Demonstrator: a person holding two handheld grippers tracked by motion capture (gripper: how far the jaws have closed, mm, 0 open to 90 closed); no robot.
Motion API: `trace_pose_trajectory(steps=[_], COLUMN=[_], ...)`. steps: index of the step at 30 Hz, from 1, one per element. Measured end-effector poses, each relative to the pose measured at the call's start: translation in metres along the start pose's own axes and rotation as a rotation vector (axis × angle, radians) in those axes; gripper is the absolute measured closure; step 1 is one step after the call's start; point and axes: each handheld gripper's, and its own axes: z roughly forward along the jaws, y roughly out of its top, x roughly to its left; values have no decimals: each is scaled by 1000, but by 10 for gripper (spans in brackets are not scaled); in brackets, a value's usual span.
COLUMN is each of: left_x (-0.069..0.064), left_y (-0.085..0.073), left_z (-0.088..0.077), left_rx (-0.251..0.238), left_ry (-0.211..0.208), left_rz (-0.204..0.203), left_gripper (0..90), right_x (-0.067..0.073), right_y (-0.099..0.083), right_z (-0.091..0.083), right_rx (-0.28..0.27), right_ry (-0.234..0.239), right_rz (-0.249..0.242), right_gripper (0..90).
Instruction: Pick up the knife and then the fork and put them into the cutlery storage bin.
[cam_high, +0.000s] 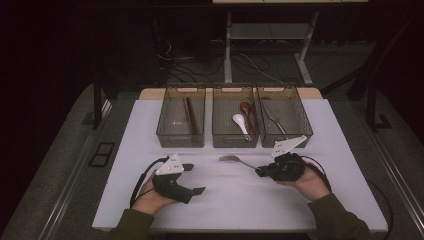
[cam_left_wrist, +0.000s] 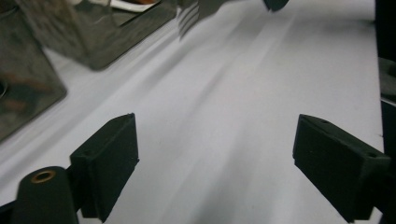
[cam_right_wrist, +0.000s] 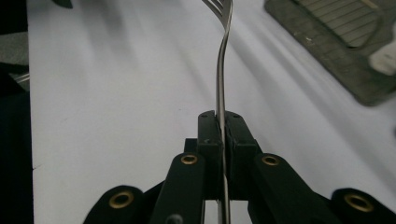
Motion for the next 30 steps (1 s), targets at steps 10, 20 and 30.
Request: trace_pose_trajectory(steps=[10, 20, 30], left_x=[5, 6, 4], left_y=[-16, -17, -17], left_z=[-4, 0, 1], left_rx=[-8, 9, 15], left_ry=[46, 48, 32], left_rz=[-96, -81, -81], left_gripper=[0, 0, 0], right_x=[-20, -44, -58], right_y=[2, 5, 9], right_z=[-27, -50, -63], right_rx=[-84, -158, -183], right_ry=[-79, -153, -240], right_rz=[69, 154, 201], right_gripper=[865, 865, 865])
